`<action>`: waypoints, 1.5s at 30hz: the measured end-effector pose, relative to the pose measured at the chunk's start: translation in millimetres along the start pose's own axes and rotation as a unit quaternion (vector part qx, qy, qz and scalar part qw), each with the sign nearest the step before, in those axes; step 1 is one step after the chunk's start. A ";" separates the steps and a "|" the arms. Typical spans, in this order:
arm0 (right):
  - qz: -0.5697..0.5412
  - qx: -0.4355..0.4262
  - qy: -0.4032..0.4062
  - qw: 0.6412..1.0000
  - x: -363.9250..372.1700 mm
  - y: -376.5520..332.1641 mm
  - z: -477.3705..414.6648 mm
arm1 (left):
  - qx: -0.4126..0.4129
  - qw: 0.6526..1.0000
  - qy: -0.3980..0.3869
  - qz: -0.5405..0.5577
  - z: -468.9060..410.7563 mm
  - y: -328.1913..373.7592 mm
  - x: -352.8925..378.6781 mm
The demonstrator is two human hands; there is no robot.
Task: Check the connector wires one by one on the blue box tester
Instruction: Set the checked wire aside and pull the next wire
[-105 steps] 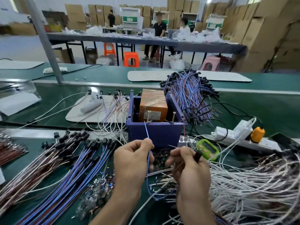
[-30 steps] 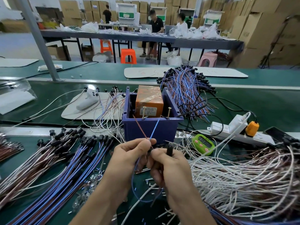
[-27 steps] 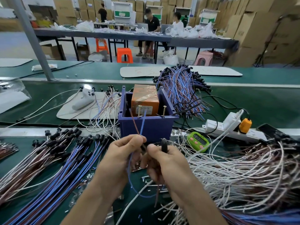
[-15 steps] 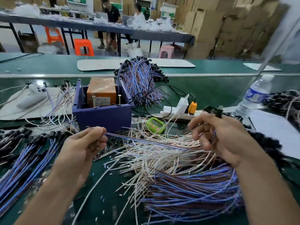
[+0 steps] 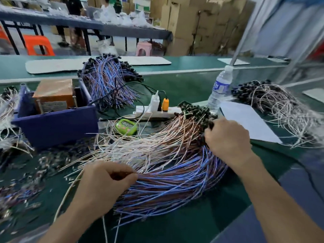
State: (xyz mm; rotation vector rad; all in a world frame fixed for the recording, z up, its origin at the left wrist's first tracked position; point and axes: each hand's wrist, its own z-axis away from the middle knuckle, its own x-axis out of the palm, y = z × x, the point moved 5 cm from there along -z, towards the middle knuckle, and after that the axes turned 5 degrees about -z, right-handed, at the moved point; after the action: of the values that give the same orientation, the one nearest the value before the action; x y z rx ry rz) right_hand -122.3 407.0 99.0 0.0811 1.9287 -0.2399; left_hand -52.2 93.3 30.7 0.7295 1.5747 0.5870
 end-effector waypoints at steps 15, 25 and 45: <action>0.003 -0.016 0.168 0.986 18.0 -7.0 22.4 | 0.048 0.994 0.018 -0.092 11.3 10.5 12.1; -0.215 -0.117 0.112 0.963 13.4 -116.3 70.2 | -0.037 0.982 0.164 0.087 0.0 -19.8 -15.9; -0.400 -0.270 -0.276 0.831 67.8 -413.5 128.8 | -0.287 0.857 0.421 -0.080 52.3 -162.4 -197.0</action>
State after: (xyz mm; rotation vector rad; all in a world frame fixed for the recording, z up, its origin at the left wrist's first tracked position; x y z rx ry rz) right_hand -99.8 -27.4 44.5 -1.0847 1.2805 -0.2219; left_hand -8.5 -163.5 37.2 -0.1705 2.0576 1.2926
